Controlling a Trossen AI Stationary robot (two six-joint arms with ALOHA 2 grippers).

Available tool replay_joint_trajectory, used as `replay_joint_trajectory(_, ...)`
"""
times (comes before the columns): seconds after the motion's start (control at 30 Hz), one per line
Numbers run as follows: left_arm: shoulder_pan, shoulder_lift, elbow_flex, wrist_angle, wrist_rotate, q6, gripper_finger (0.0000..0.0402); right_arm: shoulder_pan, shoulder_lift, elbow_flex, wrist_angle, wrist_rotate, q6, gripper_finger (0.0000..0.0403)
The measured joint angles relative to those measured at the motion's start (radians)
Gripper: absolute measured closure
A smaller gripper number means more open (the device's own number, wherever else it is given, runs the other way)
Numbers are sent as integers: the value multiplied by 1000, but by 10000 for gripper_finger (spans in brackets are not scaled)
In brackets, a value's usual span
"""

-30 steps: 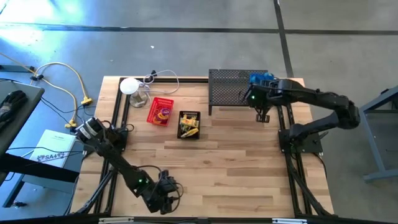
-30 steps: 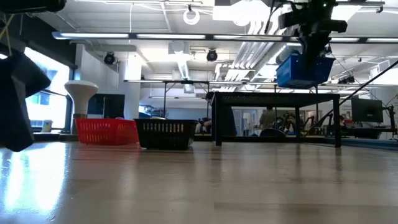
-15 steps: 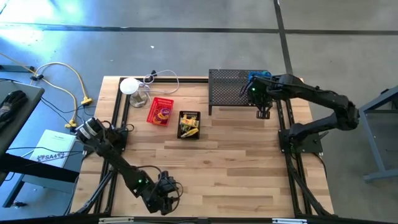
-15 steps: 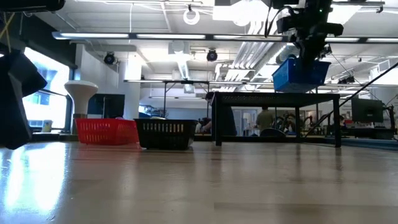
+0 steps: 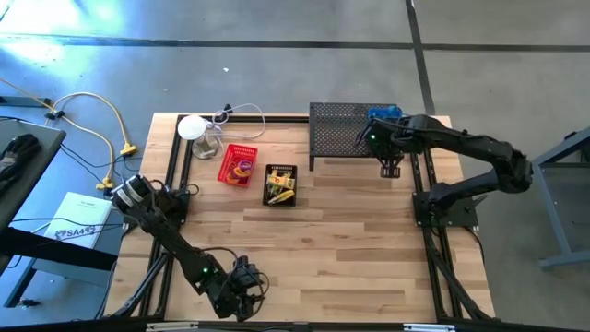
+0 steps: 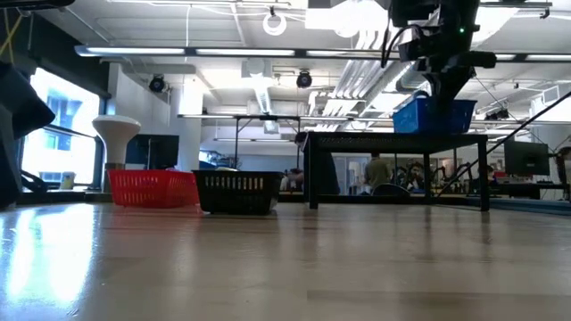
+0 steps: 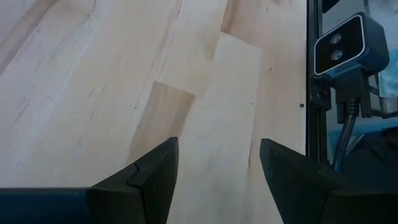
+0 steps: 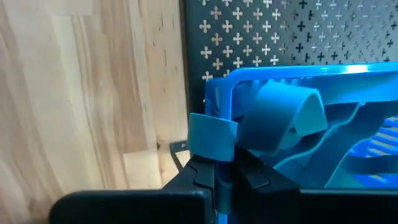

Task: Pick & Place Office Desk Supplies
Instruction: Put the blue bin on the shelf

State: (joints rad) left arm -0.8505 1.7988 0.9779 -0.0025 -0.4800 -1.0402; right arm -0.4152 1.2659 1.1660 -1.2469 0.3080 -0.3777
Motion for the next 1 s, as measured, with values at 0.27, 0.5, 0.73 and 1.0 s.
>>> replay_joint_trajectory(0.27,0,0,0,8,-6,15,181,0,0,-43,11,17,10,371)
replay_joint_trajectory(0.5,0,0,0,12,-7,20,181,0,0,-47,62,67,18,354)
replay_joint_trajectory(0.73,0,0,0,12,-8,29,181,4,0,-47,74,87,46,333)
replay_joint_trajectory(1.0,1,0,0,12,-13,46,181,4,-11,-47,59,132,67,323)
